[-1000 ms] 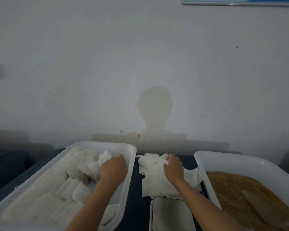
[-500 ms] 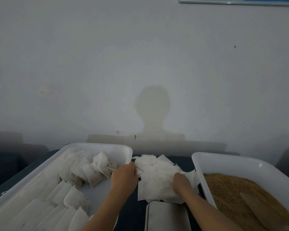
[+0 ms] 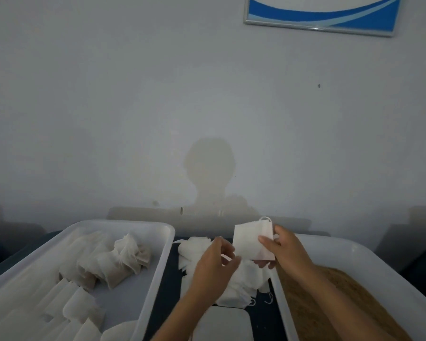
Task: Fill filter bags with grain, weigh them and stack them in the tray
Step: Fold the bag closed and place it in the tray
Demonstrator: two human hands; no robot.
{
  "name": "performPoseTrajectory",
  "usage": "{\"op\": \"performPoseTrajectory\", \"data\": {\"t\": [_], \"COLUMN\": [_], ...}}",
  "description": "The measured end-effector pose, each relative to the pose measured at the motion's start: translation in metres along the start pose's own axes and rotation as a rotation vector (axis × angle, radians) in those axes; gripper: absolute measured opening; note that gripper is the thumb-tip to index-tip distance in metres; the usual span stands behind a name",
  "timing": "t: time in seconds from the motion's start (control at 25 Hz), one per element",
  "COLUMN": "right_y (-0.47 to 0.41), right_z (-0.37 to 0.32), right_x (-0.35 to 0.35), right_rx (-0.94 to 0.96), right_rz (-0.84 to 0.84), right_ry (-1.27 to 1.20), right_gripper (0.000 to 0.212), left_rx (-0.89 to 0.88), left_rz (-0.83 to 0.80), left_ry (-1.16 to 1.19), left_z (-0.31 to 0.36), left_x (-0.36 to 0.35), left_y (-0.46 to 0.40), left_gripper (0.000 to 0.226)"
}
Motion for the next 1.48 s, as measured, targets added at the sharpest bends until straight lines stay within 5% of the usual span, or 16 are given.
{"op": "performPoseTrajectory", "data": {"t": [0.16, 0.32, 0.52, 0.64, 1.08, 1.24, 1.48], "right_y": [0.034, 0.07, 0.101, 0.102, 0.105, 0.102, 0.106], "right_z": [0.016, 0.046, 0.087, 0.105, 0.116, 0.109, 0.1], "right_x": [0.047, 0.081, 0.101, 0.104, 0.097, 0.099, 0.097], "right_rx": [-0.005, -0.138, -0.342, -0.347, -0.408, -0.364, -0.41], "right_rz": [0.133, 0.041, 0.118, 0.028, -0.067, -0.033, -0.106], "right_ry": [0.191, 0.096, -0.123, -0.131, -0.497, -0.376, -0.286], "right_gripper": [0.009, 0.025, 0.016, 0.015, 0.029, 0.019, 0.032], "left_rx": [-0.054, 0.035, 0.121, 0.138, 0.026, 0.093, 0.103], "left_rz": [-0.171, -0.35, -0.446, -0.498, -0.464, -0.461, -0.477], "left_ry": [0.207, 0.486, 0.448, 0.413, 0.381, 0.475, 0.484], "left_z": [0.053, 0.074, 0.057, 0.052, 0.053, 0.053, 0.051], "left_x": [-0.071, -0.137, -0.178, -0.184, -0.182, -0.183, -0.184], "left_y": [0.01, 0.023, 0.024, 0.021, 0.018, 0.019, 0.019], "left_gripper": [0.007, 0.007, 0.018, 0.02, 0.022, 0.022, 0.026]}}
Point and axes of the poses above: each hand's wrist, its own y-axis away from the middle knuckle, its own x-axis out of the back of the hand, z = x × y, the point moved 3 cm from there along -y, towards the middle knuckle, and after that the axes turned 3 degrees about -z, right-handed, at the moved point
